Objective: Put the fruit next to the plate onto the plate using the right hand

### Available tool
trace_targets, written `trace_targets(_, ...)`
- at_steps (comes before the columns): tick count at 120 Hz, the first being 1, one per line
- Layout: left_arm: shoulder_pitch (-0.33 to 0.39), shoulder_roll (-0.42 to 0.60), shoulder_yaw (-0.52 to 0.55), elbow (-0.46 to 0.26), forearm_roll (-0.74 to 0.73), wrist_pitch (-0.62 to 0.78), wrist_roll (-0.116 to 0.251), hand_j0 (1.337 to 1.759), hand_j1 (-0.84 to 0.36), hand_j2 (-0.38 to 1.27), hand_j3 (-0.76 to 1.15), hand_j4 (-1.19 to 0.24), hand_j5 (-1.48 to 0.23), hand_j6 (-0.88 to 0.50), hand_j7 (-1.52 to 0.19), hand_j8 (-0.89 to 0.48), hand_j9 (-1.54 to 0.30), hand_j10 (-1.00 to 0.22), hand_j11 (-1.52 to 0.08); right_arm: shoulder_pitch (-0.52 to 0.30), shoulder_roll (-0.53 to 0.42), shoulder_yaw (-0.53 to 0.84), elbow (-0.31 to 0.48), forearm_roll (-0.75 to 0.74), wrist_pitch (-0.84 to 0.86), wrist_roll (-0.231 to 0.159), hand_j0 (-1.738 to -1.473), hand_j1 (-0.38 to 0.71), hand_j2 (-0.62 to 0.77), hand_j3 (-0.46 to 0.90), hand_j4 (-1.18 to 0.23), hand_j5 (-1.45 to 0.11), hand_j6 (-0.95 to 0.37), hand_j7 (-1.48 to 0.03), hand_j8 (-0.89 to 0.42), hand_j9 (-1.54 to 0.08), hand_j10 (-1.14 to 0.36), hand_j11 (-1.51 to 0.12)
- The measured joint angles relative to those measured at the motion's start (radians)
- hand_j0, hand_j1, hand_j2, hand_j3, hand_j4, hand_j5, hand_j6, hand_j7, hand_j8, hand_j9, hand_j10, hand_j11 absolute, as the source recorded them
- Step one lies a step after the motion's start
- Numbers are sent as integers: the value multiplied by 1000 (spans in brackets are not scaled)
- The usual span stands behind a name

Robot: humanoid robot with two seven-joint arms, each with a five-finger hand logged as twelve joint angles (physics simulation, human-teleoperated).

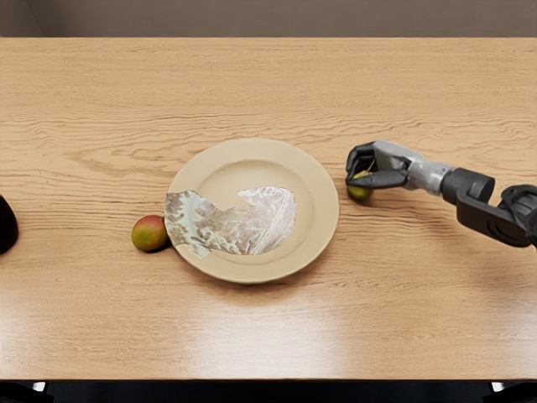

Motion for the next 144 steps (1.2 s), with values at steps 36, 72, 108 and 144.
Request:
trace_targets(36, 0, 0, 0, 0, 0, 0, 0, 1658, 346, 0, 0, -2, -3, -2, -3, -2, -3, -2, -3, 29, -19, 4, 26, 0, 40, -1, -1642, 477, -176, 0, -813, -1102, -826, -1076, -665, -1103, -346, -1117)
trace_targets(72, 0, 0, 0, 0, 0, 0, 0, 1658, 346, 0, 0, -2, -3, -2, -3, -2, -3, -2, -3, 43, -93, 12, 147, 33, 50, -39, -1635, 506, -262, 0, -823, -1125, -839, -1093, -789, -1121, -374, -1142)
trace_targets(108, 0, 0, 0, 0, 0, 0, 0, 1658, 346, 0, 0, -2, -3, -2, -3, -2, -3, -2, -3, 72, -139, 14, 250, 82, 51, -82, -1634, 505, -267, 0, -821, -1149, -845, -1099, -780, -1133, -375, -1133)
trace_targets(144, 0, 0, 0, 0, 0, 0, 0, 1658, 346, 0, 0, -2, -3, -2, -3, -2, -3, -2, -3, 97, -141, 15, 303, 105, 52, -98, -1634, 505, -266, 0, -822, -1152, -847, -1102, -780, -1132, -377, -1129)
